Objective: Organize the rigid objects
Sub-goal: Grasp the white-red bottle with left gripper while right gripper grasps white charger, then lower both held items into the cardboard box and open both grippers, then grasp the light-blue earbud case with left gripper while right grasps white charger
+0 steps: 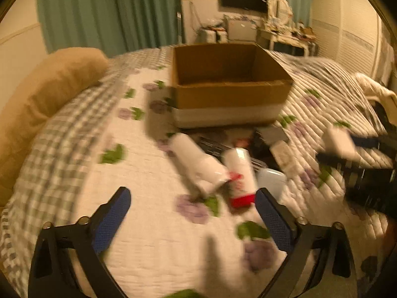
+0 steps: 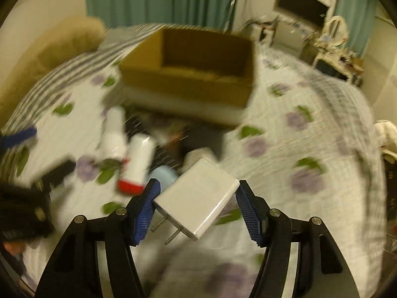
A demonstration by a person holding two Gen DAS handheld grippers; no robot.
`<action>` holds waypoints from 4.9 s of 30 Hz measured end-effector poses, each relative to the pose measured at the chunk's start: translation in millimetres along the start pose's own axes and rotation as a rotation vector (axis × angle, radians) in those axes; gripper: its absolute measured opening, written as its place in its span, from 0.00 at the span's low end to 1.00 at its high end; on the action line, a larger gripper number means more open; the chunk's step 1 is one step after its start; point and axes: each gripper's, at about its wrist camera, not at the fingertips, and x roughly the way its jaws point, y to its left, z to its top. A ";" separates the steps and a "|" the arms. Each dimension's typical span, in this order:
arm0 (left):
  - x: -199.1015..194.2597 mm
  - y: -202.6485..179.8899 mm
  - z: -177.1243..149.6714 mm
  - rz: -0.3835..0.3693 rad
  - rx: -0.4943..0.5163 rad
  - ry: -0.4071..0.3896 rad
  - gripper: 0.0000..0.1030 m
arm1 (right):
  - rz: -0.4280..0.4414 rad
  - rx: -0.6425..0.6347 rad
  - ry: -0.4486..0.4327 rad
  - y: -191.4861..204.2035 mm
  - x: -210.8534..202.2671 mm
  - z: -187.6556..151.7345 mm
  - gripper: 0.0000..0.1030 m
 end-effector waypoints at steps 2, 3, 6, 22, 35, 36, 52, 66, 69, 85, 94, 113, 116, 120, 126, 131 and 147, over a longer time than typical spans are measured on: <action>10.9 -16.2 -1.0 -0.017 0.009 0.047 0.74 | 0.016 0.042 -0.001 -15.0 -2.6 5.2 0.61; 19.2 -24.8 -1.5 -0.036 0.016 0.078 0.74 | 0.025 0.055 0.002 -20.4 -0.9 4.2 0.61; 32.3 -37.3 -0.1 -0.047 0.031 0.103 0.74 | 0.062 0.087 0.010 -31.9 2.1 -1.8 0.61; 86.9 -37.9 28.9 -0.150 -0.081 0.183 0.35 | 0.136 0.125 0.010 -35.5 9.0 -6.3 0.61; -18.3 -21.5 106.7 -0.109 0.022 -0.079 0.35 | 0.091 -0.001 -0.143 -26.7 -55.7 52.8 0.61; -22.7 -18.7 118.8 -0.110 0.023 -0.094 0.35 | 0.091 -0.015 -0.161 -27.0 -62.1 65.2 0.61; 89.6 -1.7 216.1 -0.077 0.064 -0.046 0.35 | 0.111 -0.071 -0.240 -21.6 -2.3 200.6 0.61; 131.4 4.1 209.6 -0.071 0.039 -0.035 0.66 | 0.112 -0.045 -0.172 -45.0 75.1 196.6 0.61; 115.7 14.3 210.1 -0.045 0.035 -0.054 0.66 | 0.120 -0.027 -0.180 -47.3 81.2 199.8 0.61; 14.1 32.9 135.9 -0.025 -0.012 -0.102 0.91 | -0.003 -0.052 -0.145 -29.3 1.9 129.7 0.83; 31.1 32.5 74.4 0.009 -0.125 -0.015 0.91 | 0.003 -0.012 0.076 -9.1 45.3 37.0 0.83; 49.3 22.9 55.5 0.008 -0.109 0.003 0.91 | 0.001 0.018 0.250 3.2 118.1 15.6 0.29; 43.3 17.3 52.9 0.006 -0.096 0.001 0.91 | 0.037 0.063 0.195 -8.2 99.4 19.0 0.27; 40.2 -5.3 46.4 -0.018 -0.026 0.027 0.91 | 0.058 0.065 0.116 -27.1 62.8 29.3 0.27; 51.3 -47.2 31.2 -0.106 0.032 0.094 0.91 | 0.060 0.007 0.066 -46.1 25.1 33.0 0.27; 76.9 -72.6 19.1 -0.139 0.047 0.182 0.91 | 0.080 0.018 0.090 -59.5 29.4 27.8 0.27; 90.1 -82.8 14.2 -0.169 0.036 0.199 0.50 | 0.094 -0.012 0.116 -50.5 48.8 15.6 0.27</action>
